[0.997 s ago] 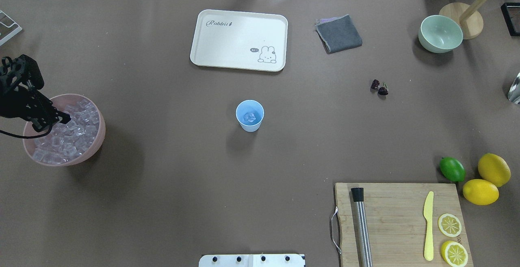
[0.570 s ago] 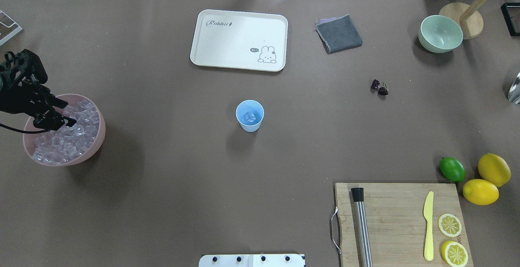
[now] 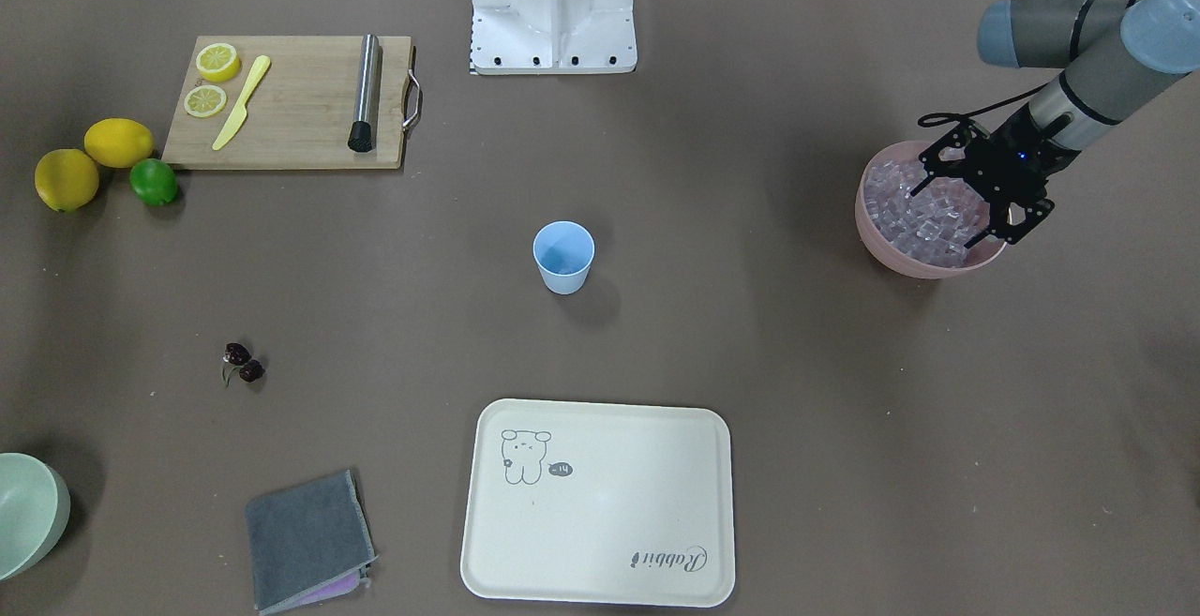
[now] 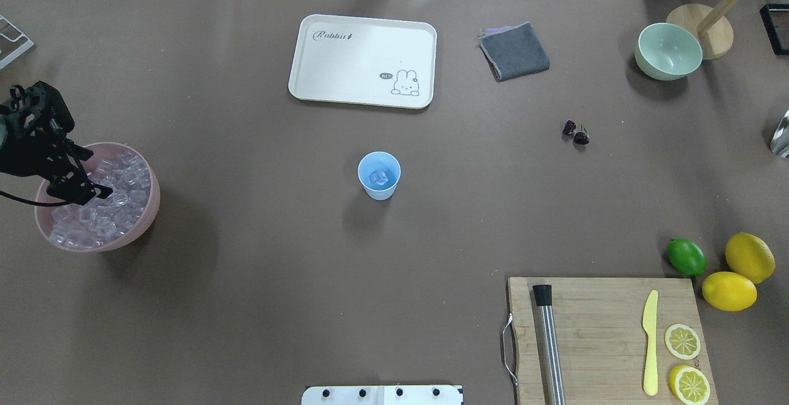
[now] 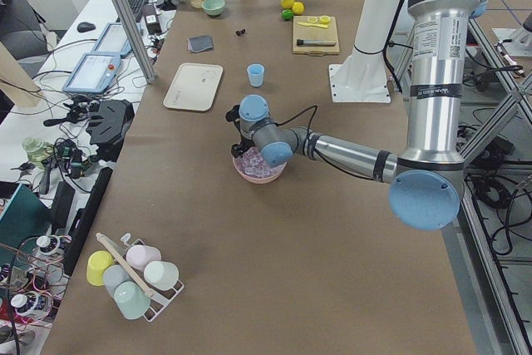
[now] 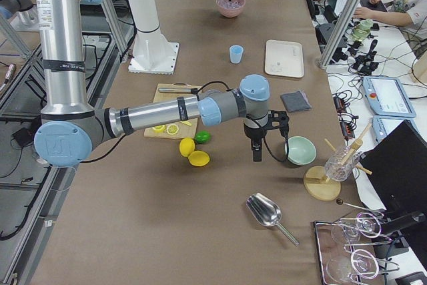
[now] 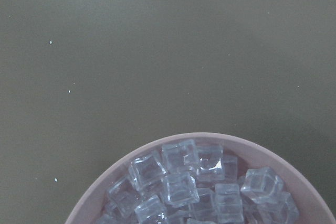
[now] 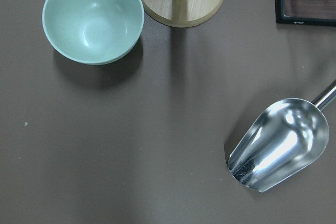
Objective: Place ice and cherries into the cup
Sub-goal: 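Lower the left gripper into the pink bowl and grasp another ice cube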
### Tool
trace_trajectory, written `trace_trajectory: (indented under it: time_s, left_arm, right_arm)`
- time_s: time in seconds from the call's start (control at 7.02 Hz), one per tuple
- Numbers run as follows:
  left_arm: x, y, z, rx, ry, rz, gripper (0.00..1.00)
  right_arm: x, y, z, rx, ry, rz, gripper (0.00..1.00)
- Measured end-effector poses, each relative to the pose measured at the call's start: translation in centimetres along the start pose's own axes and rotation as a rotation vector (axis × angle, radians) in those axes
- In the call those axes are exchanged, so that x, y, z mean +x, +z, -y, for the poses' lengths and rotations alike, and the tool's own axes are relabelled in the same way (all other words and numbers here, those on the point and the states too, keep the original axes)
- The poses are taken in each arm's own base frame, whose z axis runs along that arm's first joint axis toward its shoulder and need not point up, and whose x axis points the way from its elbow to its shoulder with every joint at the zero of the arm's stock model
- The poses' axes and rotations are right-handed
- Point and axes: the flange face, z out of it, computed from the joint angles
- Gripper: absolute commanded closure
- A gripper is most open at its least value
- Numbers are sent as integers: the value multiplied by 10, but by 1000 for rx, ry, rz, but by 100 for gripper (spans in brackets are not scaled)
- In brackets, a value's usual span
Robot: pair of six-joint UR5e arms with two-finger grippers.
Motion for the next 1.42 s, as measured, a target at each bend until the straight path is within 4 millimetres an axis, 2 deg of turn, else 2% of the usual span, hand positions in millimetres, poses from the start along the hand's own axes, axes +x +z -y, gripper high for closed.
trace_trajectory:
  time_s: [0.43,0.85,1.28,1.42]
  left_arm:
    - [3,16,-3,-25,3,-16,3]
    - [3,25,-5,-38,3,-16,3]
    - [13,38,-4,-40,32,25,4]
    - [16,38,-5,-32,41,28,45]
  right_arm:
    - [4,4,-2,3,-2,2,0]
    - [6,6,-4,0,1,2,0]
    - [7,8,-7,-7,4,5,0]
    - [8,9,-9,-9,6,5,0]
